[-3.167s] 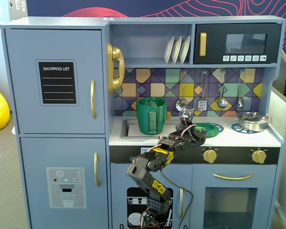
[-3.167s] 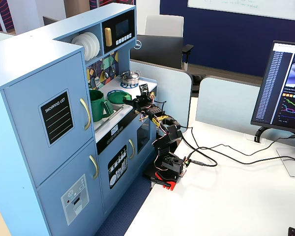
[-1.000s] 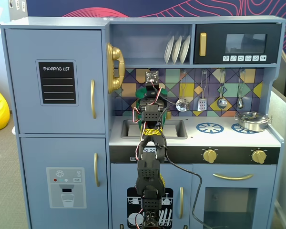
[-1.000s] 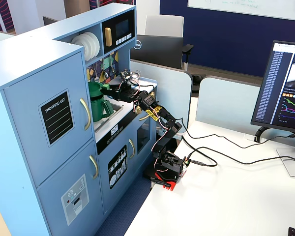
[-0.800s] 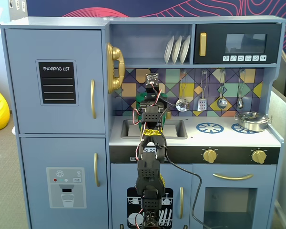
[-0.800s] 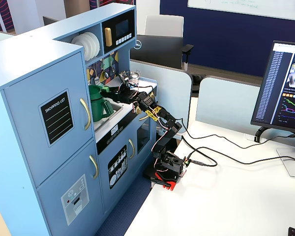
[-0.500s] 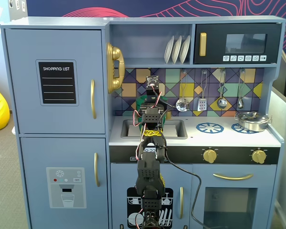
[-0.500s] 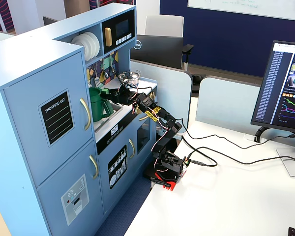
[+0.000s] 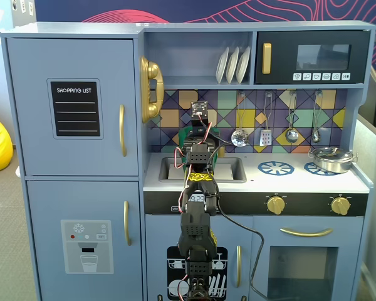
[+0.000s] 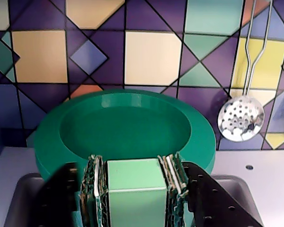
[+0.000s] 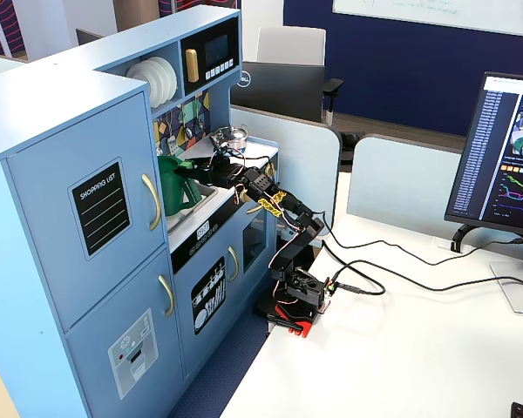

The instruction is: Pick up the lid from the counter and put it on the green recipient

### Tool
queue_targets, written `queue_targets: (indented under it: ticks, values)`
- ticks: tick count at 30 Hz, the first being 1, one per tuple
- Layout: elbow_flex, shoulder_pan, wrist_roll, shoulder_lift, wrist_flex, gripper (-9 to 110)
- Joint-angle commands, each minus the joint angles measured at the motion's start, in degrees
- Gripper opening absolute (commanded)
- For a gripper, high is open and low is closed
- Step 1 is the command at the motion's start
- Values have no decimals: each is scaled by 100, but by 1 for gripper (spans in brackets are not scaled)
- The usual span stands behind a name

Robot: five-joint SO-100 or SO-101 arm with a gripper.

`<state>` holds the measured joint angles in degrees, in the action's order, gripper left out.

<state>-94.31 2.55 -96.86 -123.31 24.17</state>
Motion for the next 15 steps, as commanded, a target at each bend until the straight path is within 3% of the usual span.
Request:
queue_targets:
  ticks: [1,6,15]
  values:
    - [360,-44,-132,-483,-9,25]
    - [70,-62,-264,-1354,1002,25]
    - [-2021,62,-193,-3489,2918,19]
